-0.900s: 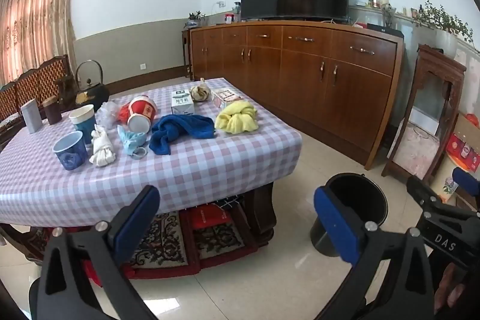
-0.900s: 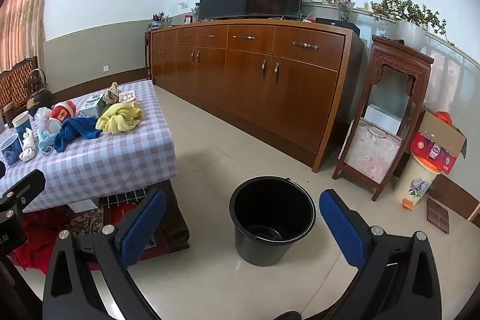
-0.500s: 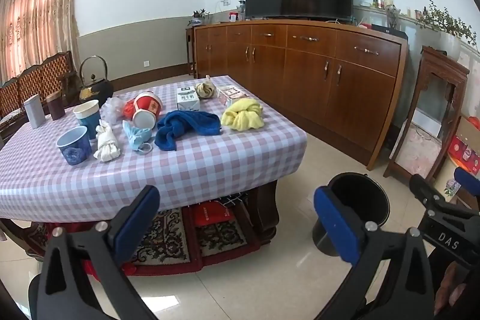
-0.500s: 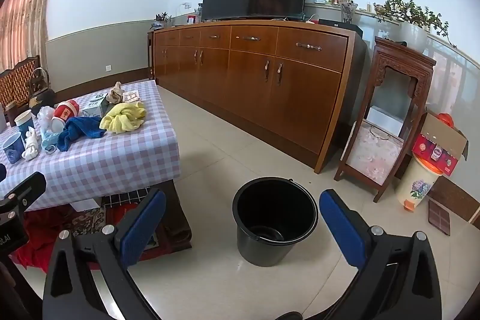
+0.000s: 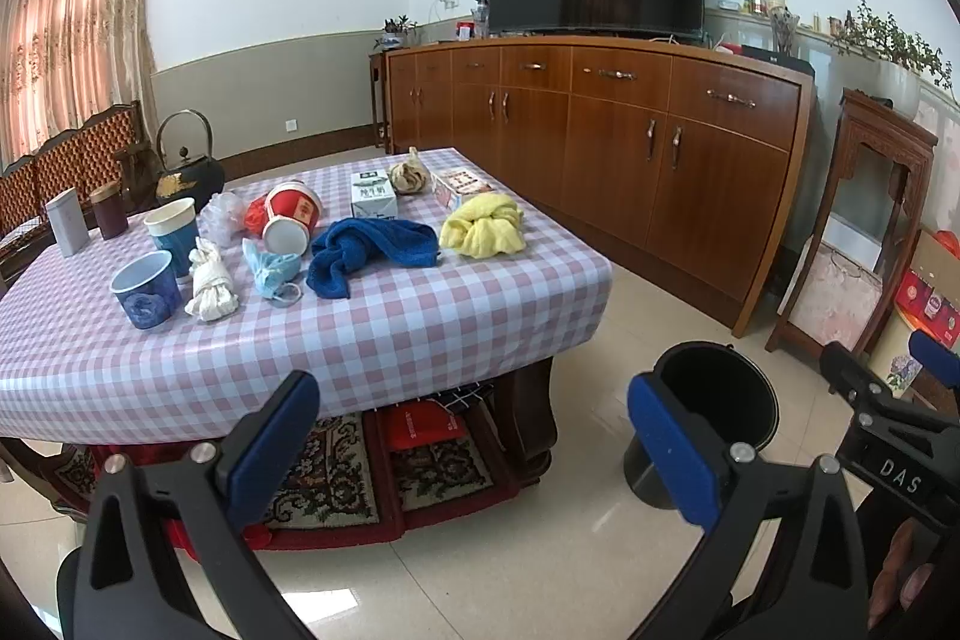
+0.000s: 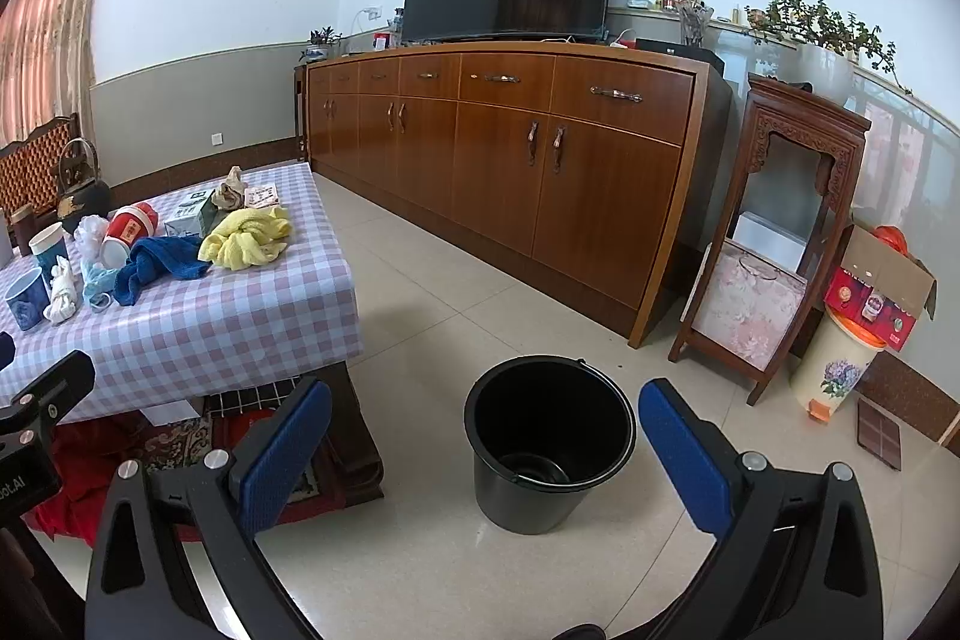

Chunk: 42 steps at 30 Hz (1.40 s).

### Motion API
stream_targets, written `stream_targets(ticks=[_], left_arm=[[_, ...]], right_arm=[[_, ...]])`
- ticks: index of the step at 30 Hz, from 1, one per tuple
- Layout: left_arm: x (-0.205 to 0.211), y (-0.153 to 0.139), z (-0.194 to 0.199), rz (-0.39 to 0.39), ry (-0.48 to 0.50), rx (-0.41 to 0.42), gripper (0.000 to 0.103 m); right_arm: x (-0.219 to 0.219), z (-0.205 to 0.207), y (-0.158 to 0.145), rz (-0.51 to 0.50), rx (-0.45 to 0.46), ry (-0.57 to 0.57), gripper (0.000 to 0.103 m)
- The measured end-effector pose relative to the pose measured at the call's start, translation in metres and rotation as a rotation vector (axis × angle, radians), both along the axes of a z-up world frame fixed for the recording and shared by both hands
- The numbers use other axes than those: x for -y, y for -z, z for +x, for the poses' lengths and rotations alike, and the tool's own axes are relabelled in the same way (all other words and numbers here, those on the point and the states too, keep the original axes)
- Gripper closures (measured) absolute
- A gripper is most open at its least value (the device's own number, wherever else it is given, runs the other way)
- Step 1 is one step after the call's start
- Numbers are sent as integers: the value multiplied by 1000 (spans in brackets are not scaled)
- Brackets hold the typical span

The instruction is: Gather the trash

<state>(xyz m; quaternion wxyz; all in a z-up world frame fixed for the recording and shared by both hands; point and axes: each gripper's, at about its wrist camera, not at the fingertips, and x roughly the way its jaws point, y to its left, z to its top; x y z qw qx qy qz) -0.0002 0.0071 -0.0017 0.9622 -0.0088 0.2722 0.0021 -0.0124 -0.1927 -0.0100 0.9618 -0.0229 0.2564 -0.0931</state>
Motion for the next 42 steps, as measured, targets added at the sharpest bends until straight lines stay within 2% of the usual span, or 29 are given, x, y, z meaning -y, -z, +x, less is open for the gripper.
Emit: stream_targets(ticks=[42], left_arm=[[0,2,0,-6,-1,-2,0]], right_arm=[[-1,2,-1,-2,-3,-2,0]])
